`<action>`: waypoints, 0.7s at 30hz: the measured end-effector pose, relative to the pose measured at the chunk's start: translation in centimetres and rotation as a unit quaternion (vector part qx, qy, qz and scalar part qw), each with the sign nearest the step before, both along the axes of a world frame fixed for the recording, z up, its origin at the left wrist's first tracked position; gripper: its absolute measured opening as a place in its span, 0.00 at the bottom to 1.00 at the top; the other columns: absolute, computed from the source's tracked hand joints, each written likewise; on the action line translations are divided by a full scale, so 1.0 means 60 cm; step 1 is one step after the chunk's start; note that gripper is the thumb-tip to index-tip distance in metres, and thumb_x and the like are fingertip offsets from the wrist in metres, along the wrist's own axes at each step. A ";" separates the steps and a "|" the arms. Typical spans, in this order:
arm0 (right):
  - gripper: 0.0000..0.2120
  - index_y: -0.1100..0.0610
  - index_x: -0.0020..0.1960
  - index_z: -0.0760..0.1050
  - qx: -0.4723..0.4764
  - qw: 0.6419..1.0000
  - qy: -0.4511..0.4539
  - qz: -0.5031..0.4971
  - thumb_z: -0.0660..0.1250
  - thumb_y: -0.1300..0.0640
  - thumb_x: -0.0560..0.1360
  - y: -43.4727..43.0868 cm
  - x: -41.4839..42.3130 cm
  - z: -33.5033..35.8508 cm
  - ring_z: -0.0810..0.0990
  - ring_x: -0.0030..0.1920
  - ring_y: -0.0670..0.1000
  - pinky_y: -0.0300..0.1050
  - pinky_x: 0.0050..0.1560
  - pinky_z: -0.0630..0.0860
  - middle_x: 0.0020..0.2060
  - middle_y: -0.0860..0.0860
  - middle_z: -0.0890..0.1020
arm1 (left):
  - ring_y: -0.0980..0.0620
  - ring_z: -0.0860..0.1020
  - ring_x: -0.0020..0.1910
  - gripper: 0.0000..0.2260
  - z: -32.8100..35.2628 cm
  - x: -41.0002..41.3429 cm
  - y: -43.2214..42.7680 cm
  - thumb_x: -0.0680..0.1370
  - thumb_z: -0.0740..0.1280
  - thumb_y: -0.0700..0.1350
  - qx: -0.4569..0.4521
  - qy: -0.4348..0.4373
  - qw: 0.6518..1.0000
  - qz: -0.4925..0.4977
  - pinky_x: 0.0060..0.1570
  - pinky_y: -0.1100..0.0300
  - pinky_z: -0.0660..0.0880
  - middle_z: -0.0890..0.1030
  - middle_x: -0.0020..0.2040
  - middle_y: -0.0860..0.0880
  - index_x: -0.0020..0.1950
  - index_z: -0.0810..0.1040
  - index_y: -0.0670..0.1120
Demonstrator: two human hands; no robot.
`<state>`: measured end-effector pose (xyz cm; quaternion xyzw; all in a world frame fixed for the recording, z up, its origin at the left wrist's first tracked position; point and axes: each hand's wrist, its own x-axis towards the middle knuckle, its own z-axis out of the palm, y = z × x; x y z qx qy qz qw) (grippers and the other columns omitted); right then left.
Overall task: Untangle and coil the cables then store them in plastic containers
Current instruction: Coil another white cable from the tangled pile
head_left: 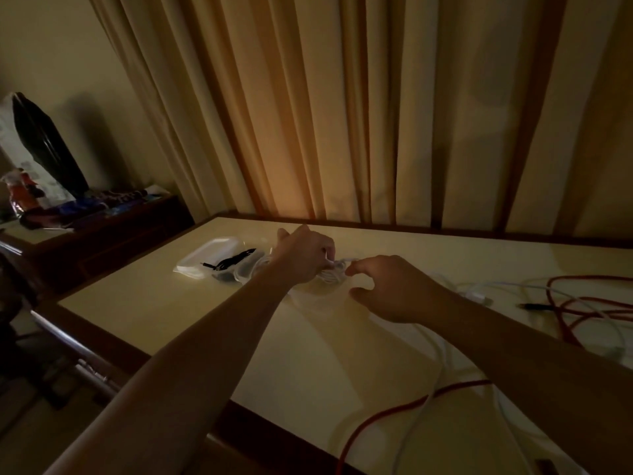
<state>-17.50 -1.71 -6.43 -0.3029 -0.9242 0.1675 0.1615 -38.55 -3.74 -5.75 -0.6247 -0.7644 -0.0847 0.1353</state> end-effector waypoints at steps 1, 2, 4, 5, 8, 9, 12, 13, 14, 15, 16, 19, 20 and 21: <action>0.22 0.50 0.72 0.73 -0.001 1.000 0.000 0.001 0.66 0.48 0.80 0.000 0.000 0.000 0.75 0.68 0.51 0.45 0.65 0.71 0.70 0.49 0.76 | 0.53 0.75 0.55 0.03 -0.001 0.001 0.000 0.78 0.73 0.54 0.000 -0.002 1.000 0.006 0.58 0.46 0.67 0.82 0.46 0.58 0.49 0.83 0.57; 0.22 0.50 0.72 0.73 -0.004 1.000 0.001 0.000 0.66 0.49 0.80 0.000 -0.001 0.000 0.75 0.67 0.51 0.45 0.64 0.71 0.70 0.49 0.77 | 0.53 0.75 0.56 0.03 0.000 0.002 -0.001 0.78 0.72 0.55 -0.005 -0.004 1.000 0.012 0.59 0.45 0.67 0.82 0.47 0.59 0.49 0.83 0.58; 0.22 0.51 0.73 0.73 -0.015 1.000 0.005 -0.001 0.66 0.49 0.80 -0.001 -0.002 0.001 0.76 0.67 0.51 0.44 0.63 0.71 0.70 0.49 0.77 | 0.53 0.75 0.58 0.04 0.003 0.003 -0.002 0.79 0.70 0.54 -0.019 -0.005 1.000 0.017 0.61 0.42 0.67 0.83 0.50 0.60 0.51 0.84 0.59; 0.21 0.51 0.73 0.73 -0.019 1.000 0.010 -0.002 0.66 0.49 0.80 -0.001 -0.002 0.002 0.76 0.67 0.51 0.43 0.63 0.71 0.70 0.49 0.77 | 0.52 0.74 0.59 0.05 0.005 0.003 -0.003 0.80 0.69 0.54 -0.028 0.000 0.999 0.018 0.61 0.41 0.67 0.83 0.52 0.60 0.52 0.85 0.60; 0.22 0.51 0.73 0.72 -0.026 0.999 0.025 -0.009 0.66 0.50 0.80 0.000 -0.001 0.005 0.74 0.69 0.51 0.40 0.61 0.68 0.71 0.49 0.76 | 0.49 0.72 0.64 0.11 0.008 0.003 -0.007 0.83 0.64 0.51 -0.046 0.045 0.998 0.020 0.62 0.42 0.67 0.82 0.60 0.58 0.61 0.82 0.61; 0.22 0.51 0.73 0.72 -0.028 0.999 0.030 -0.014 0.66 0.50 0.81 0.000 0.000 0.006 0.74 0.69 0.51 0.41 0.63 0.69 0.71 0.49 0.76 | 0.49 0.71 0.65 0.12 0.008 0.002 -0.009 0.84 0.62 0.51 -0.043 0.053 0.998 0.017 0.63 0.42 0.66 0.82 0.62 0.57 0.64 0.81 0.60; 0.22 0.51 0.74 0.71 -0.030 0.999 0.031 -0.030 0.66 0.51 0.81 0.006 0.000 0.011 0.72 0.71 0.52 0.46 0.68 0.70 0.72 0.50 0.74 | 0.48 0.70 0.66 0.14 0.010 0.003 -0.020 0.85 0.59 0.52 -0.031 0.061 0.997 0.019 0.63 0.43 0.66 0.80 0.62 0.51 0.68 0.79 0.60; 0.22 0.51 0.74 0.70 -0.030 0.999 0.027 -0.035 0.66 0.51 0.81 0.008 0.001 0.013 0.72 0.72 0.53 0.47 0.68 0.69 0.73 0.50 0.73 | 0.48 0.70 0.66 0.15 0.010 0.003 -0.022 0.85 0.59 0.51 -0.031 0.064 0.997 0.021 0.63 0.43 0.66 0.79 0.62 0.49 0.69 0.78 0.60; 0.22 0.51 0.75 0.70 -0.028 0.999 0.021 -0.038 0.65 0.52 0.81 0.010 0.002 0.016 0.71 0.72 0.53 0.47 0.69 0.69 0.73 0.50 0.73 | 0.48 0.71 0.66 0.15 0.010 0.004 -0.025 0.85 0.59 0.51 -0.032 0.065 0.997 0.024 0.62 0.43 0.66 0.78 0.62 0.48 0.69 0.78 0.60; 0.23 0.51 0.75 0.69 -0.025 0.999 0.017 -0.039 0.65 0.53 0.81 0.011 0.005 0.019 0.70 0.73 0.53 0.47 0.69 0.68 0.74 0.50 0.72 | 0.48 0.71 0.66 0.15 0.010 0.005 -0.027 0.85 0.59 0.50 -0.030 0.062 0.997 0.024 0.62 0.43 0.66 0.78 0.62 0.47 0.69 0.77 0.60; 0.23 0.51 0.76 0.69 -0.024 0.999 0.014 -0.039 0.64 0.54 0.82 0.011 0.008 0.023 0.70 0.73 0.53 0.47 0.69 0.68 0.74 0.51 0.72 | 0.48 0.71 0.66 0.15 0.010 0.006 -0.030 0.85 0.59 0.49 -0.022 0.054 0.998 0.022 0.61 0.44 0.66 0.79 0.62 0.47 0.69 0.77 0.60; 0.23 0.51 0.77 0.67 -0.024 0.998 0.012 -0.048 0.61 0.55 0.83 0.012 0.031 0.040 0.69 0.74 0.54 0.47 0.70 0.68 0.75 0.51 0.70 | 0.48 0.73 0.66 0.17 0.015 0.024 -0.038 0.84 0.59 0.46 0.033 0.008 0.999 -0.006 0.61 0.44 0.67 0.80 0.63 0.49 0.71 0.77 0.57; 0.22 0.51 0.77 0.68 -0.023 0.998 0.014 -0.055 0.61 0.55 0.83 0.014 0.046 0.045 0.69 0.74 0.53 0.47 0.70 0.68 0.75 0.51 0.70 | 0.49 0.74 0.66 0.17 0.018 0.040 -0.041 0.84 0.59 0.44 0.062 -0.006 0.998 -0.026 0.61 0.44 0.68 0.81 0.64 0.50 0.69 0.78 0.56; 0.22 0.51 0.76 0.69 -0.017 0.998 0.015 -0.062 0.61 0.54 0.83 0.018 0.065 0.052 0.70 0.73 0.53 0.47 0.70 0.68 0.74 0.51 0.71 | 0.49 0.75 0.65 0.16 0.022 0.059 -0.046 0.84 0.60 0.43 0.095 -0.020 0.994 -0.054 0.62 0.45 0.70 0.82 0.63 0.51 0.68 0.80 0.55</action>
